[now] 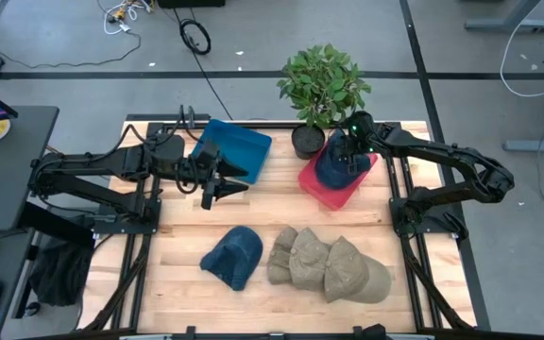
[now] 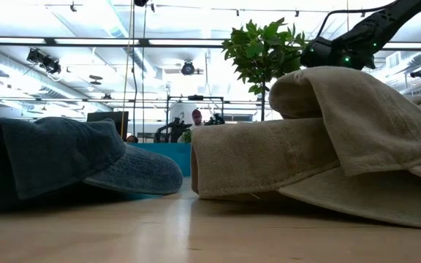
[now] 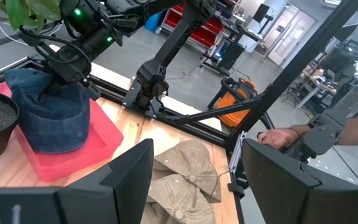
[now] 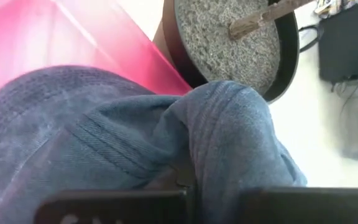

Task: Pick & Place hat
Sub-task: Put the bottom blue cap into the red bin, then put the blue cap into the red bin

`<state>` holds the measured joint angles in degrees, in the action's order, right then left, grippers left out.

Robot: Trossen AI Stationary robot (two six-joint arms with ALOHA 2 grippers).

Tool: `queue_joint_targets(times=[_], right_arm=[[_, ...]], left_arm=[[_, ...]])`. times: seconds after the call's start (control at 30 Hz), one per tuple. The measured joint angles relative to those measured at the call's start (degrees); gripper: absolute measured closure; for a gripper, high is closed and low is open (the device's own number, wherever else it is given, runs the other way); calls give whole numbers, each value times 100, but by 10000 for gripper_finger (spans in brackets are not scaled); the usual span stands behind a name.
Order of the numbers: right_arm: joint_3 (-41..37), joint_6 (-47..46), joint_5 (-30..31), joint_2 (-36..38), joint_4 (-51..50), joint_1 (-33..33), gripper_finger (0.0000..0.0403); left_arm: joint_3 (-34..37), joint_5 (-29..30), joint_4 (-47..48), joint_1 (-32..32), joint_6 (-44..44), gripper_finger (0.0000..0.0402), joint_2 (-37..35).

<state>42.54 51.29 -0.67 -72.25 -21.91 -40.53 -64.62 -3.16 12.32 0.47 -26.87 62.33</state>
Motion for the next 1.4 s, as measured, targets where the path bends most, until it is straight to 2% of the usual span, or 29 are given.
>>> queue_joint_targets(times=[0.2, 0.37, 0.57, 0.8, 1.0, 1.07, 1.23, 1.4], right_arm=[[0, -557, 11, 0, -4, 0, 394], [0, -394, 306, 0, 55, -2, 361], [0, -325, 410, 0, 231, -2, 299], [2, -1122, 492, 2, 47, 0, 199], [2, -1594, 1171, 2, -64, 0, 123], [2, -1774, 1223, 2, -116, -2, 106], [2, -2203, 741, 2, -295, 0, 88], [4, -2667, 723, 32, -325, -2, 92]], left_arm=[[0, 0, 0, -1, 8, 154, 0], [0, 0, 2, 0, 13, 154, 0], [0, -1, 4, -1, 15, 154, 0], [0, -2, 4, -6, 17, 154, 0], [0, -2, 7, -9, 22, 154, 0], [0, -2, 7, -7, 44, 154, 0], [-2, -2, 90, -9, 50, 154, 0], [-2, -2, 192, -7, 49, 154, 0]])
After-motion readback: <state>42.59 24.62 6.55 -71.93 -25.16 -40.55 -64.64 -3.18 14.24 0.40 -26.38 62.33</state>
